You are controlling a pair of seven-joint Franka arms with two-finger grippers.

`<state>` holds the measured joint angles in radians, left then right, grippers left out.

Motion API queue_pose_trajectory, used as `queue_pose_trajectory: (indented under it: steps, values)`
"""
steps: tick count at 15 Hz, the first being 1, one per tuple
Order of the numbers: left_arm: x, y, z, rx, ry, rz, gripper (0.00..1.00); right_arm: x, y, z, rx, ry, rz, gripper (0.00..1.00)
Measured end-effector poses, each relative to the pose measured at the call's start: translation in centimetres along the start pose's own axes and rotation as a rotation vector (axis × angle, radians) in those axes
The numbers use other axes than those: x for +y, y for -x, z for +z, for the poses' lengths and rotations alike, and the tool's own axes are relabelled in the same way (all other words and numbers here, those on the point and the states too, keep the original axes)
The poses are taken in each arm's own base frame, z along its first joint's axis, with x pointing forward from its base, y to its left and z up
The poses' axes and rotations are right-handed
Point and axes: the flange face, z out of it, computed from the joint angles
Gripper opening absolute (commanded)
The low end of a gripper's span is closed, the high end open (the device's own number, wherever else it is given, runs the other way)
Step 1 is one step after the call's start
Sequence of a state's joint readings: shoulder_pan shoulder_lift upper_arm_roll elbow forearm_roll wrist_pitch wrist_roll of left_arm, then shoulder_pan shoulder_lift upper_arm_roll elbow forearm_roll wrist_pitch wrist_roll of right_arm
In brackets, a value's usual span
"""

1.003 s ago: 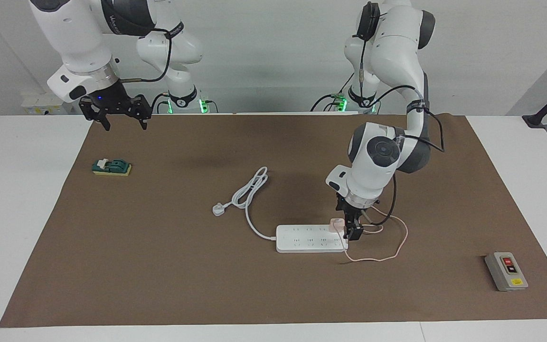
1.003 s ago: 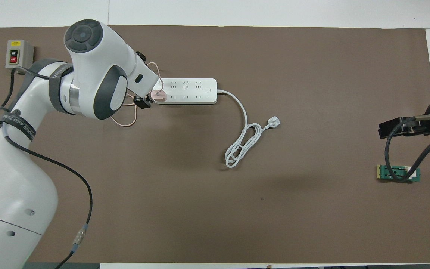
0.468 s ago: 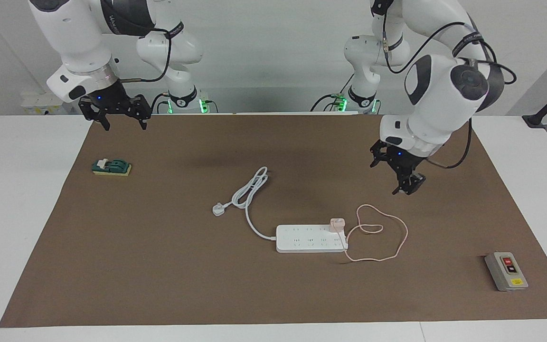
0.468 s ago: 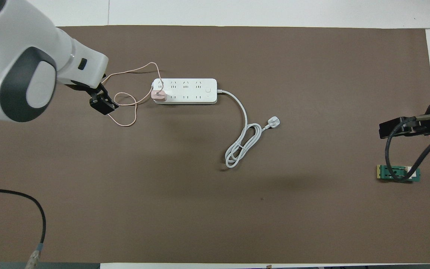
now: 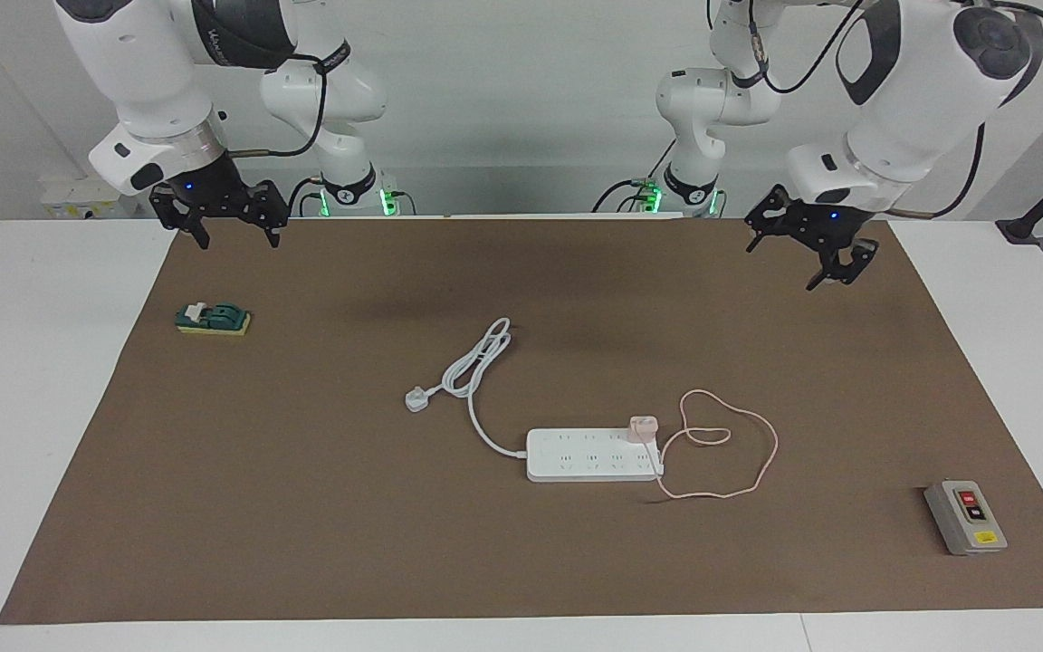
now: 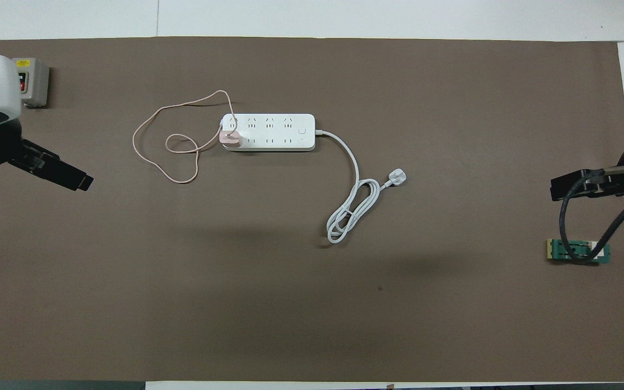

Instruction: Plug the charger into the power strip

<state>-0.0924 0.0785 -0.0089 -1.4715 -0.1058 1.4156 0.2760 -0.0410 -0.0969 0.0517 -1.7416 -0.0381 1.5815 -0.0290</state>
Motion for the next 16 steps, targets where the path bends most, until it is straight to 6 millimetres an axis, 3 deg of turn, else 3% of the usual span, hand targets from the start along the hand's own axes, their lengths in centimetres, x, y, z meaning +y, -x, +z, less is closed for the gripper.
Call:
queue_pose_trajectory:
  steps: [3,7,10,16]
  values:
    - [-2.9,1.0,-0.3,0.004,0.007,-0.223,1.00,0.0,0.0,0.0,0.000,0.000,0.000,1.00]
    - [-3.2,1.2,0.2,-0.016,-0.005,-0.280,1.00,0.0,0.0,0.0,0.000,0.000,0.000,1.00]
    - [-3.8,2.1,-1.0,0.002,-0.059,-0.295,1.00,0.0,0.0,0.0,0.000,0.000,0.000,1.00]
    - [-2.6,2.9,-2.4,0.026,-0.095,-0.297,1.00,0.0,0.0,0.0,0.000,0.000,0.000,1.00]
